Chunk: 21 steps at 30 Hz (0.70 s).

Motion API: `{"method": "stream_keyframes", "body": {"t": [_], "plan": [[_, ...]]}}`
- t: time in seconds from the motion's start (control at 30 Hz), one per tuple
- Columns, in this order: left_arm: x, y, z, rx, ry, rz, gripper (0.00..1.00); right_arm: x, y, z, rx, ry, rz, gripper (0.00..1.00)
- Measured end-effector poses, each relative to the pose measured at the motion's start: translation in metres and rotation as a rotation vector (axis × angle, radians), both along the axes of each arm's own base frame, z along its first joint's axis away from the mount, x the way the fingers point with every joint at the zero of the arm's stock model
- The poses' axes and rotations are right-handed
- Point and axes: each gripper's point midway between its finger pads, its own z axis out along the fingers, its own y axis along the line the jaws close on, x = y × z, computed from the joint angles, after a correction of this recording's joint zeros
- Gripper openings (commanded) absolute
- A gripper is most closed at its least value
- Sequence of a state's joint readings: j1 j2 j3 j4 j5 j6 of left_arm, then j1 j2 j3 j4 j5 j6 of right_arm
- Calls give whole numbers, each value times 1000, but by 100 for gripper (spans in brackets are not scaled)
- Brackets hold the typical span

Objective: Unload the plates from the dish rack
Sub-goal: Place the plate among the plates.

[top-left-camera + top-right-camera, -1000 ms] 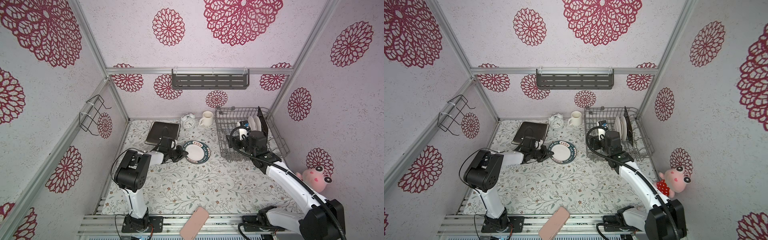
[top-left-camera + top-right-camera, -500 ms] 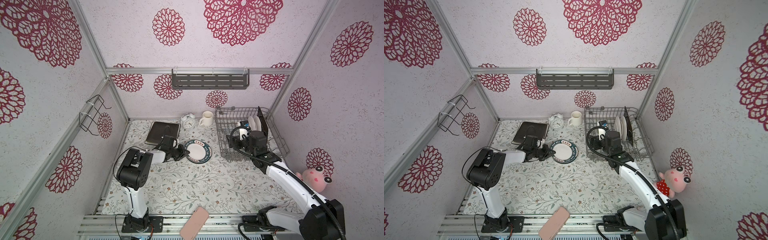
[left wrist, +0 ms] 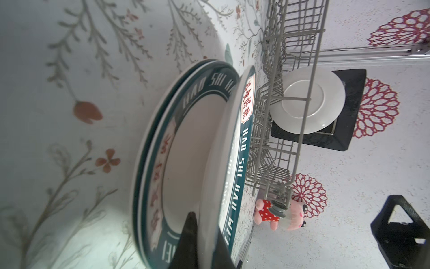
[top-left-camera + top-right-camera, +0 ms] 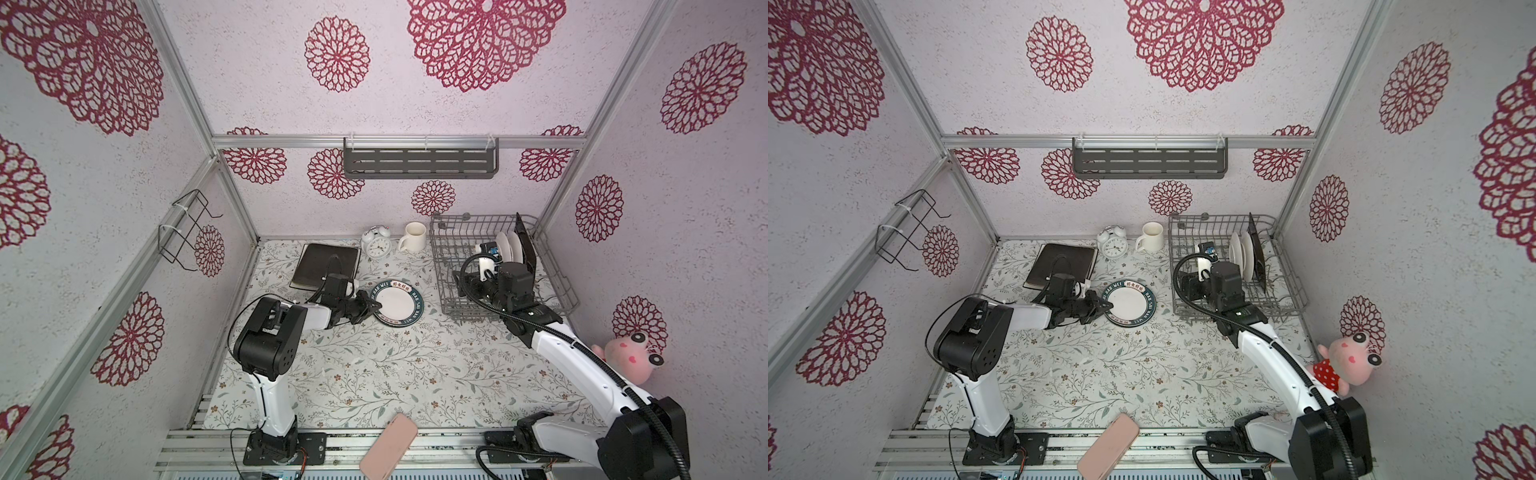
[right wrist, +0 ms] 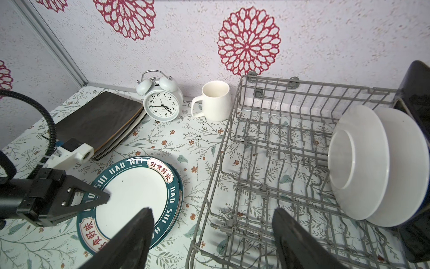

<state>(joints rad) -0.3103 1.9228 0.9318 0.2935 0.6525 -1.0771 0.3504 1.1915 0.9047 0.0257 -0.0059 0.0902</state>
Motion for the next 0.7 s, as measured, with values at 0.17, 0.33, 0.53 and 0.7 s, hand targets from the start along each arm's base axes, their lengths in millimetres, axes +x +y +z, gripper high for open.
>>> {"method": "stream_keyframes", "body": {"t": [0.17, 0.33, 0.53, 0.7], "plan": [[2, -3, 5, -24, -9, -2, 0, 0, 0, 0, 0, 0, -1, 83], [2, -3, 7, -29, -8, 2, 0, 0, -1, 0, -1, 0, -1, 83], [3, -3, 7, -31, -6, 5, 0, 0, -1, 0, -1, 0, -3, 83], [2, -3, 3, -29, 5, 6, 0, 0, -2, 0, -2, 0, -3, 84]]}}
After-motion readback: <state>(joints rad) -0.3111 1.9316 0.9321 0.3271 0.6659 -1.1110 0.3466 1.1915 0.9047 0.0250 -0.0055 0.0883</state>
